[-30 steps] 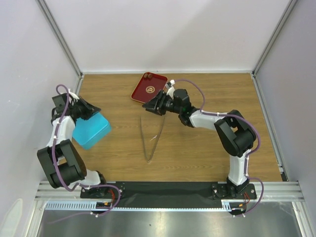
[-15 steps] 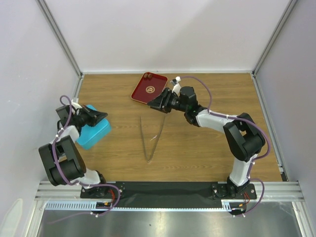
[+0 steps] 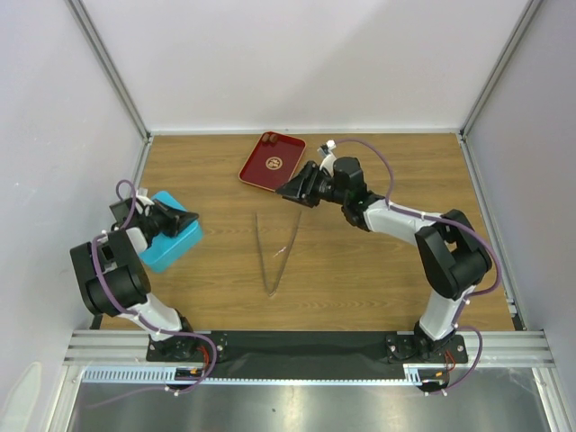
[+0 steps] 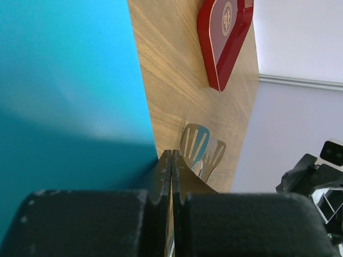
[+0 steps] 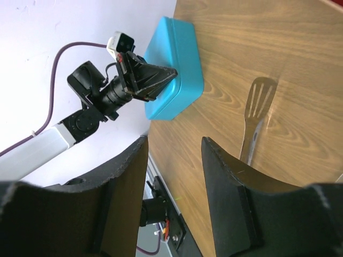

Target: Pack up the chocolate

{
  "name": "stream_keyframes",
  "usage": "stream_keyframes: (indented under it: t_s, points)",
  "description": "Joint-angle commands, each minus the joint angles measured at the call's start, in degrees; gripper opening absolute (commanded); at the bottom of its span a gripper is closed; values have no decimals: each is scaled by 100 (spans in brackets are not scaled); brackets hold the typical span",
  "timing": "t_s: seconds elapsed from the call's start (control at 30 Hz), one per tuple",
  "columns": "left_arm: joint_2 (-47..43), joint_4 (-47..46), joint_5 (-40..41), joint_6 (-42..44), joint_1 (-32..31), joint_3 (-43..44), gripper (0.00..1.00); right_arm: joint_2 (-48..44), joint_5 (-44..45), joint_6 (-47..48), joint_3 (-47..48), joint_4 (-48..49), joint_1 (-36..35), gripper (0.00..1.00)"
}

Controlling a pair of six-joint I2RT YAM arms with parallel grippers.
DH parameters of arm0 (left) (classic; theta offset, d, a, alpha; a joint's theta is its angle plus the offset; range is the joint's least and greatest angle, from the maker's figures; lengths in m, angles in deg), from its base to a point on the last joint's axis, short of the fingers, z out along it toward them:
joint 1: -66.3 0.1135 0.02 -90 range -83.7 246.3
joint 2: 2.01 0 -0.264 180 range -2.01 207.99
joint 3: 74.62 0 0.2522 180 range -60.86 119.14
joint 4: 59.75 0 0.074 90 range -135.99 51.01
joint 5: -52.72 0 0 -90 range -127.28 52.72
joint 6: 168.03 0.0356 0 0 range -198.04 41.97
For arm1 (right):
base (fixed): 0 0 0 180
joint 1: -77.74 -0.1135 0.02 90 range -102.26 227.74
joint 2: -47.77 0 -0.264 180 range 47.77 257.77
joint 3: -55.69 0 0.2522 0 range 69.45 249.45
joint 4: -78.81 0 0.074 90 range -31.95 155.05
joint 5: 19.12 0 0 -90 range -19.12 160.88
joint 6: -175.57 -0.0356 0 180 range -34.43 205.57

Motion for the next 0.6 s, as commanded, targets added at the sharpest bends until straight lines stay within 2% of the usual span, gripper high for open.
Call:
stream_keyframes:
  t_s: [0.0, 0.23, 0.37, 0.57]
  points:
    - [256, 48, 360, 111, 37, 54, 0, -424, 146, 286, 43, -49, 47, 50]
    - [238, 496, 765, 365, 37, 142, 0, -547, 287, 356, -35, -164, 56, 50]
    - [371, 462, 599, 340, 72, 230, 0, -599, 296, 365, -45, -172, 56, 50]
    - [-218, 743, 484, 155, 46, 897, 0, -731, 410, 532, -36, -330, 91, 50]
